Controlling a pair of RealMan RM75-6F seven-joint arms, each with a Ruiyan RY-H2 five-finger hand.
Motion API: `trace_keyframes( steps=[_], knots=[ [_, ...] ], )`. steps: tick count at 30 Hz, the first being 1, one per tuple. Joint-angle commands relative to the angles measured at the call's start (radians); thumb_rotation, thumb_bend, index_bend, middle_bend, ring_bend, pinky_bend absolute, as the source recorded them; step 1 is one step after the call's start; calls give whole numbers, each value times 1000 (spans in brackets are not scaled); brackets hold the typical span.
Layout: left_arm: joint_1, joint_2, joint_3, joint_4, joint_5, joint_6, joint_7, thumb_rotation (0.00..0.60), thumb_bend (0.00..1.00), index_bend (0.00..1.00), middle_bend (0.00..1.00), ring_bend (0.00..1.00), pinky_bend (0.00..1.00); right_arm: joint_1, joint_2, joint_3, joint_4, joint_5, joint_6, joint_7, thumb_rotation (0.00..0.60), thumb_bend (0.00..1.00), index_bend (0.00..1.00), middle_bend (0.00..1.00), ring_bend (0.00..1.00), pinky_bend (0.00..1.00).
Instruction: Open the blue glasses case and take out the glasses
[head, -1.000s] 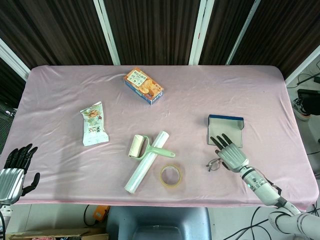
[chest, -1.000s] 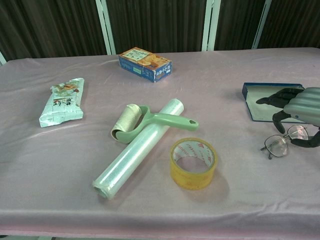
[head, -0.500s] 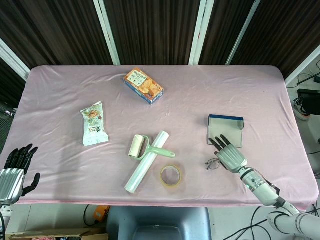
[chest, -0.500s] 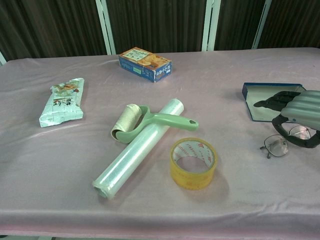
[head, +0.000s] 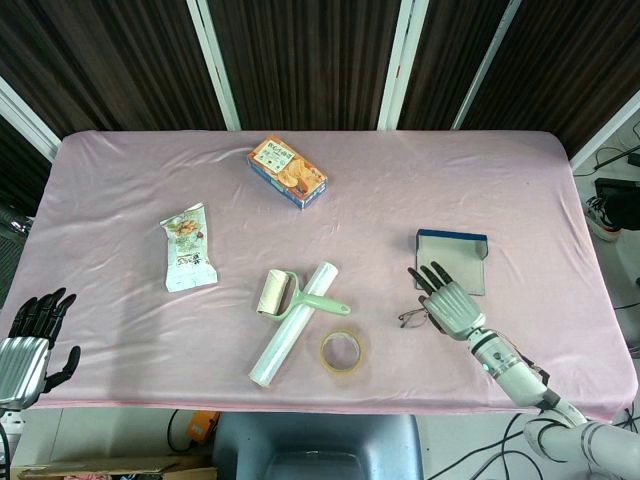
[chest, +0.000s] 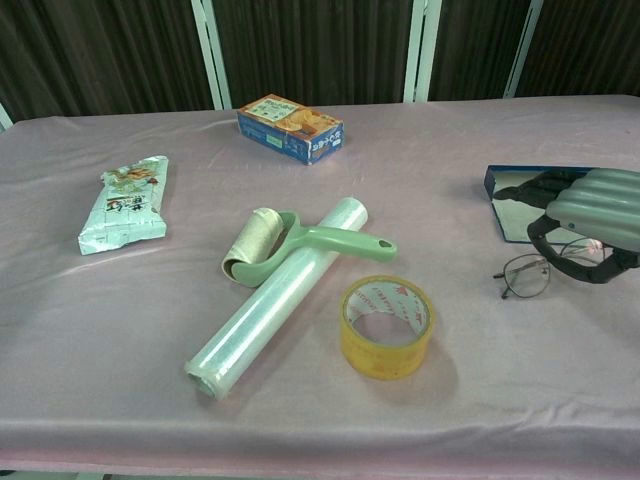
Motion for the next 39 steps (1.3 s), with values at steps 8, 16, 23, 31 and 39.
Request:
trace_keyframes(
  steps=[8, 16, 23, 31, 39],
  knots=[
    [3, 2, 0, 4, 2, 6, -12, 600, 433, 0, 0, 39, 35, 87, -131, 109, -29, 120, -74, -64, 600, 633, 703, 67, 0, 0],
    [4, 6, 3, 7, 9, 11, -19, 600, 433, 0, 0, 39, 35, 127, -241, 132, 17, 182, -96, -137, 600, 633, 682, 67, 0, 0],
    [7, 8, 3, 10, 10, 16, -28, 600, 433, 0, 0, 40, 35, 131, -256, 135, 18, 218, -97, -156, 600, 619, 451, 66, 0, 0],
    [10, 9, 5, 10, 18, 25, -32, 600, 433, 0, 0, 40, 35, 80, -147, 111, -129, 205, 0, -198, 600, 504, 316, 23, 0, 0],
    [18, 5, 6, 27, 38, 53, -45, 600, 433, 0, 0, 0, 30, -185, 155, -42, -491, 133, 339, -287, 600, 434, 113, 0, 0, 0]
  ],
)
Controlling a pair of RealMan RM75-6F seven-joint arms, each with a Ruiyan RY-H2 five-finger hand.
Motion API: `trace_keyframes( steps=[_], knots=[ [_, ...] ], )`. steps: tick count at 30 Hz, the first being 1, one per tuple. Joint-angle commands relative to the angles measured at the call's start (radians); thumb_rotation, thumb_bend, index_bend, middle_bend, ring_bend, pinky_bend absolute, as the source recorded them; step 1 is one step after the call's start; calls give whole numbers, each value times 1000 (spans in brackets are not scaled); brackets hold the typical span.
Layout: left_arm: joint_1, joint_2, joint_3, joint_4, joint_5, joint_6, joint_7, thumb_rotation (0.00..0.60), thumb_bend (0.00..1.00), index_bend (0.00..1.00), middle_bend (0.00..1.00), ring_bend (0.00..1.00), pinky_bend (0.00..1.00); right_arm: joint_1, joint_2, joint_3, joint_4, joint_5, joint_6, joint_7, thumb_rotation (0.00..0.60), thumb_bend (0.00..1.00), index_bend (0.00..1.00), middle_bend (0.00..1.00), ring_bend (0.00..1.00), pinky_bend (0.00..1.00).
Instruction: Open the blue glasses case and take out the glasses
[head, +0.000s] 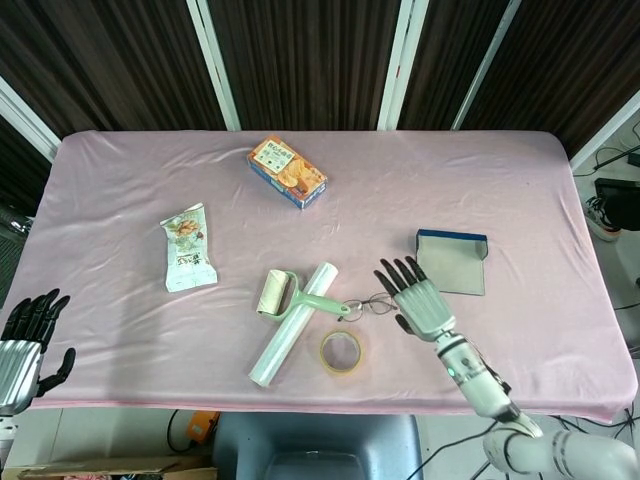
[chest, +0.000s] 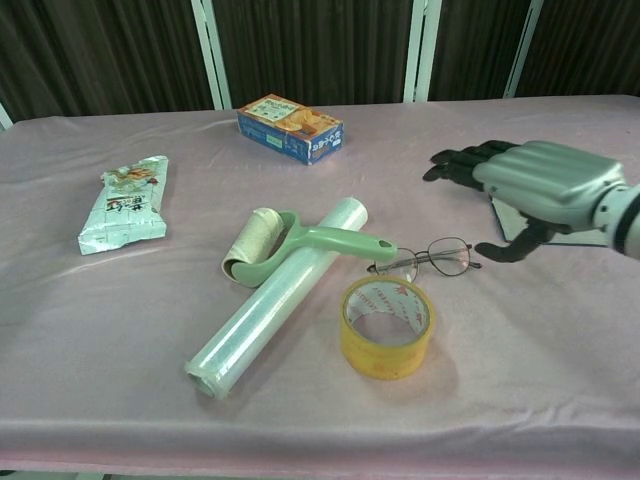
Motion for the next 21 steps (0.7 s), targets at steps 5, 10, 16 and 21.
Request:
trace_keyframes(
  steps=[5, 10, 16, 21],
  knots=[
    [5, 9, -4, -2, -22, -8, 8, 600, 433, 0, 0, 0, 6, -336, 203, -177, -120, -157, 426, 114, 600, 433, 84, 0, 0, 0],
    [5, 15, -3, -17, -36, -22, 20, 600, 434, 0, 0, 0, 4, -389, 195, -183, -61, -192, 494, 206, 600, 433, 99, 0, 0, 0],
    [6, 8, 23, -18, 41, 5, 56, 600, 432, 0, 0, 0, 0, -407, 207, -172, -31, -227, 507, 265, 600, 432, 114, 0, 0, 0],
    [10, 6, 21, -15, 41, 15, 60, 600, 432, 0, 0, 0, 0, -411, 212, -157, -36, -226, 477, 260, 600, 431, 111, 0, 0, 0]
  ],
)
